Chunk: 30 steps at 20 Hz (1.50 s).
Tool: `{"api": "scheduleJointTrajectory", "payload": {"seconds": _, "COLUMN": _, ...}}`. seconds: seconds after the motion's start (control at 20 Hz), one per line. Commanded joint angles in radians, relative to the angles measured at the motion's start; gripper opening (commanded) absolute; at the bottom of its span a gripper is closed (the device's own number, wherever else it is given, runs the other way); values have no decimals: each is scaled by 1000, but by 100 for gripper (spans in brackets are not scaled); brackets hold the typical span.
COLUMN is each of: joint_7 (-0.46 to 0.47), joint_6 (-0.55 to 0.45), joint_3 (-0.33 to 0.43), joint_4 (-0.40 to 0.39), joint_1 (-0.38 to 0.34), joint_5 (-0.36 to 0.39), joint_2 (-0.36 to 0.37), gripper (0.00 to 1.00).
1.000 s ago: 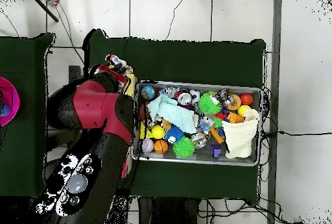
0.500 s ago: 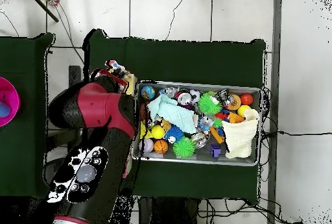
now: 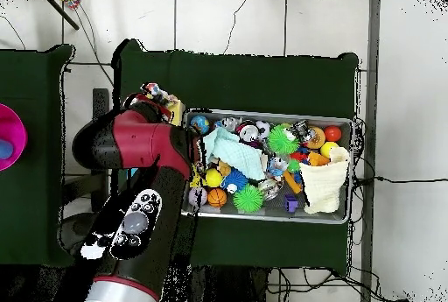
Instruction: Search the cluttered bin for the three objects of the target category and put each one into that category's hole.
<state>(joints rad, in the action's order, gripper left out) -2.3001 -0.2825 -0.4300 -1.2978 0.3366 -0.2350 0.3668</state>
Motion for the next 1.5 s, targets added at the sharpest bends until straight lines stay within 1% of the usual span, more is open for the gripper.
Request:
{"api": "scheduleJointTrajectory", "payload": {"seconds": 0.05, "joint_7": -23, "joint_6": -120, "joint_3": 132, "joint_4": -87, "joint_1": -24, "joint_5": 50, "joint_2": -33, "gripper": 0}}
{"api": "scheduleJointTrajectory", "payload": {"seconds": 0.15, "joint_7": -23, "joint_6": -135, "joint_3": 120, "joint_4": -86, "joint_1": -18, "joint_5": 55, "joint_2": -40, "gripper": 0}}
{"api": "scheduleJointTrajectory", "payload": {"seconds": 0.3, "joint_7": -26, "joint_6": -139, "joint_3": 100, "joint_4": -95, "joint_1": -5, "joint_5": 62, "joint_2": -30, "gripper": 0}}
{"api": "scheduleJointTrajectory", "payload": {"seconds": 0.4, "joint_7": -30, "joint_6": -164, "joint_3": 86, "joint_4": -98, "joint_1": 6, "joint_5": 61, "joint_2": -17, "gripper": 0}}
{"api": "scheduleJointTrajectory", "payload": {"seconds": 0.55, "joint_7": -34, "joint_6": -235, "joint_3": 85, "joint_4": -115, "joint_1": 18, "joint_5": 50, "joint_2": 15, "gripper": 0}}
{"api": "scheduleJointTrajectory", "payload": {"seconds": 0.75, "joint_7": 17, "joint_6": -382, "joint_3": 145, "joint_4": -135, "joint_1": -20, "joint_5": 38, "joint_2": 60, "gripper": 0}}
{"api": "scheduleJointTrajectory", "payload": {"seconds": 0.85, "joint_7": 51, "joint_6": -425, "joint_3": 173, "joint_4": -144, "joint_1": -42, "joint_5": 42, "joint_2": 71, "gripper": 0}}
{"api": "scheduleJointTrajectory", "payload": {"seconds": 0.95, "joint_7": 78, "joint_6": -445, "joint_3": 182, "joint_4": -139, "joint_1": -53, "joint_5": 58, "joint_2": 64, "gripper": 0}}
{"api": "scheduleJointTrajectory", "payload": {"seconds": 1.05, "joint_7": 97, "joint_6": -454, "joint_3": 177, "joint_4": -121, "joint_1": -57, "joint_5": 87, "joint_2": 41, "gripper": 0}}
{"api": "scheduleJointTrajectory", "payload": {"seconds": 1.25, "joint_7": 100, "joint_6": -426, "joint_3": 144, "joint_4": -86, "joint_1": -47, "joint_5": 151, "joint_2": -10, "gripper": 0}}
{"api": "scheduleJointTrajectory", "payload": {"seconds": 1.5, "joint_7": 111, "joint_6": -408, "joint_3": 163, "joint_4": -36, "joint_1": -72, "joint_5": 197, "joint_2": -58, "gripper": 0}}
